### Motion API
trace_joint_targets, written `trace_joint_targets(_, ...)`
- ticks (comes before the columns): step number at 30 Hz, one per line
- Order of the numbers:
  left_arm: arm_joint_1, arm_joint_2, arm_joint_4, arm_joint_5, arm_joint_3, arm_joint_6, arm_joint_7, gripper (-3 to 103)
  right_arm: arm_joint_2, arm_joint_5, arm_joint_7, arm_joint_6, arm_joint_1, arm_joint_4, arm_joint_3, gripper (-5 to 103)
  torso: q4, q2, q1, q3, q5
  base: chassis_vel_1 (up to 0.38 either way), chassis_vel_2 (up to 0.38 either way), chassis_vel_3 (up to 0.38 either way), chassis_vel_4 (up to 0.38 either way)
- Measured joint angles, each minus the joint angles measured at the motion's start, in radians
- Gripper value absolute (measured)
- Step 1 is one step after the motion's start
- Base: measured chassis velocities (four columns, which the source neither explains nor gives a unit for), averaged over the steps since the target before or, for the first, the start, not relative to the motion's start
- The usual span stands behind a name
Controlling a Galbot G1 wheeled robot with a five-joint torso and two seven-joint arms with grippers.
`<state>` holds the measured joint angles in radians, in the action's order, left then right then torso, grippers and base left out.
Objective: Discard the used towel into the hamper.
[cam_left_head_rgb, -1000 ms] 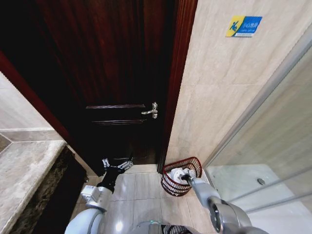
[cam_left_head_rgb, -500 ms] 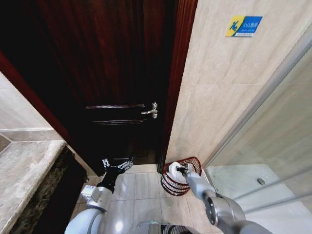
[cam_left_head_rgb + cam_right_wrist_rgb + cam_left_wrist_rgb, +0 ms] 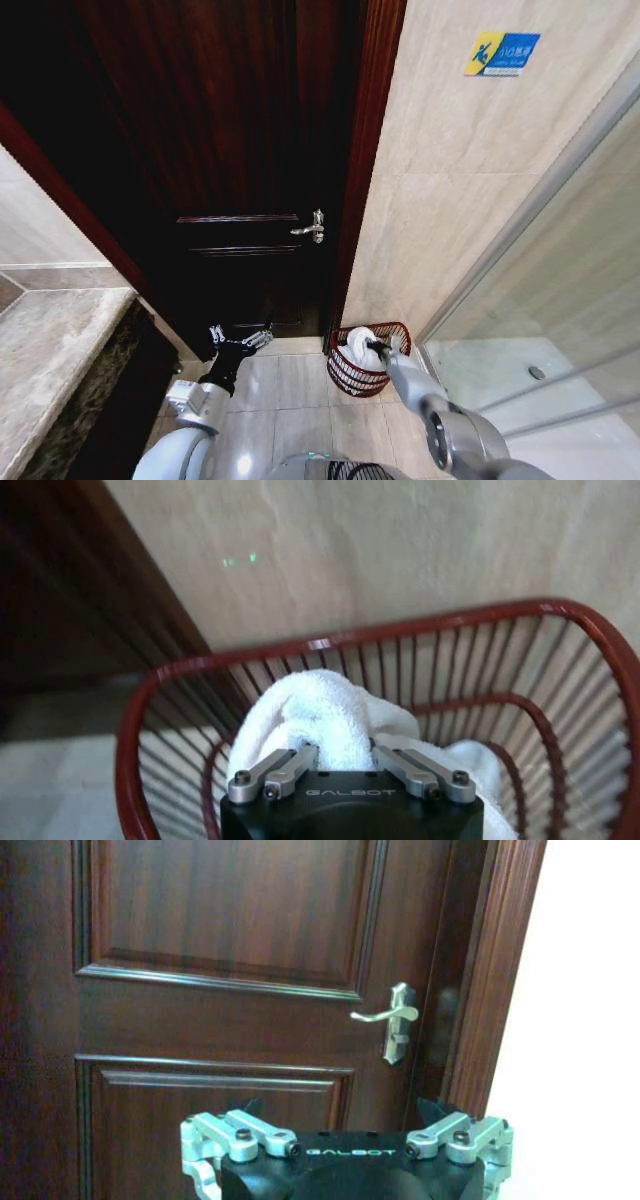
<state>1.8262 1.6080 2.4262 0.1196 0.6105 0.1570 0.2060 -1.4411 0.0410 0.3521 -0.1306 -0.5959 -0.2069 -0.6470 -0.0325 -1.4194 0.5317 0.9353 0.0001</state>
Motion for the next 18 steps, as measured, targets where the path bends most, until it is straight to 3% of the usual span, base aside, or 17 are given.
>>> trace_joint_targets(7, 0.0, 0.0, 0.0, 0.0, 0.0, 0.0, 0.0, 100, 0.01, 0.057, 0.002, 0.004, -0.01, -0.006, -0.033, 15, -0.0002, 0.0, 0.0, 0.0, 0.0, 0.0, 0.0, 0.0, 0.0)
trace_joint_targets(18, 0.0, 0.0, 0.0, 0.0, 0.0, 0.0, 0.0, 100, 0.016, 0.118, -0.137, 0.05, 0.0, 0.007, -0.048, 58, -0.0001, 0.0, 0.0, 0.0, 0.0, 0.0, 0.0, 0.0, 0.0)
